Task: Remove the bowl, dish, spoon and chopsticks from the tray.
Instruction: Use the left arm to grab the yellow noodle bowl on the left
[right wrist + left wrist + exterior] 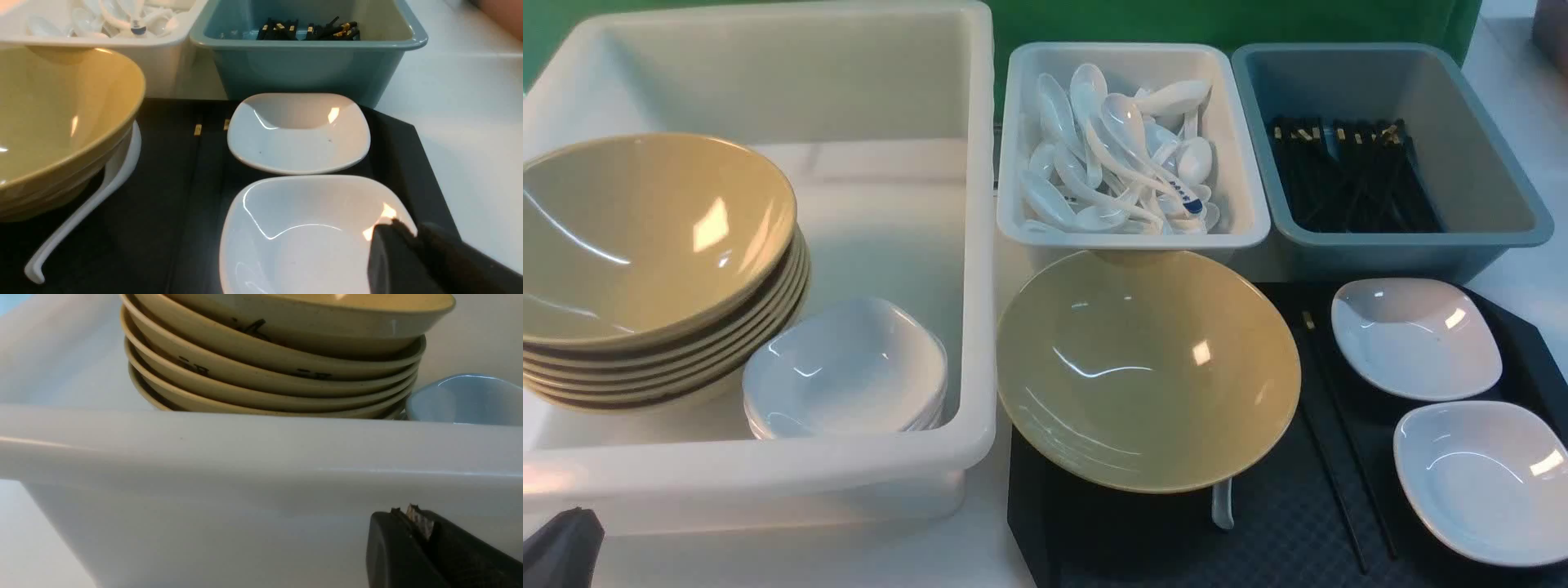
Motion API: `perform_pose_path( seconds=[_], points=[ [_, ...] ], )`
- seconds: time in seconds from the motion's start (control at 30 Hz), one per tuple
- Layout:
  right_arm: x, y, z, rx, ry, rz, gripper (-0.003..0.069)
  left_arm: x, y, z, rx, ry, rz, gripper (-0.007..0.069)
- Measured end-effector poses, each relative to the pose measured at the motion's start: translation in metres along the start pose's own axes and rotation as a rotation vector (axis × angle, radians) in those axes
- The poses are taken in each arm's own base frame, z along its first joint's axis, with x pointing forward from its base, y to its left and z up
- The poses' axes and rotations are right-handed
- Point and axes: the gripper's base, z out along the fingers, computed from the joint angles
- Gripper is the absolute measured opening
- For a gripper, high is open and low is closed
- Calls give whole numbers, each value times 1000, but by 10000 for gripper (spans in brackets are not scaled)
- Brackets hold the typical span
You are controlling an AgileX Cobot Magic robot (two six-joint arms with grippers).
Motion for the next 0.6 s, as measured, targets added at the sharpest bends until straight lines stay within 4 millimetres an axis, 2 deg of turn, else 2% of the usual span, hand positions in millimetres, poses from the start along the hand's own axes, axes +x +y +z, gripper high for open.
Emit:
perform_pose_path(
  seconds=[0.6],
  points=[
    [0, 0, 0, 0, 0, 0, 129, 0, 0, 0, 0, 0, 0, -8]
  ],
)
